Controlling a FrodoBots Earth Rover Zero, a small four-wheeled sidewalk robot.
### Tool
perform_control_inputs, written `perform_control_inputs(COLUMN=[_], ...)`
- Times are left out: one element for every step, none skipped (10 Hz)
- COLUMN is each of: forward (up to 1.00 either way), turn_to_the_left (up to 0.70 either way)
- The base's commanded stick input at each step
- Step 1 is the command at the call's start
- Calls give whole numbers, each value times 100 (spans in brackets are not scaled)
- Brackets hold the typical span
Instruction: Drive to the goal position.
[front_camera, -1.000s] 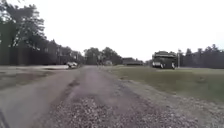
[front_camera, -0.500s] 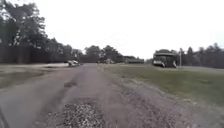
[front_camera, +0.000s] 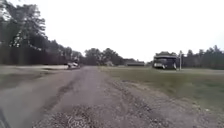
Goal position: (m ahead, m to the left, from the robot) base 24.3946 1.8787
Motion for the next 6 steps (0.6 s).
perform_control_inputs(forward=[70,70,70,70,70,70], turn_to_the_left=[0,0,0,0,0,0])
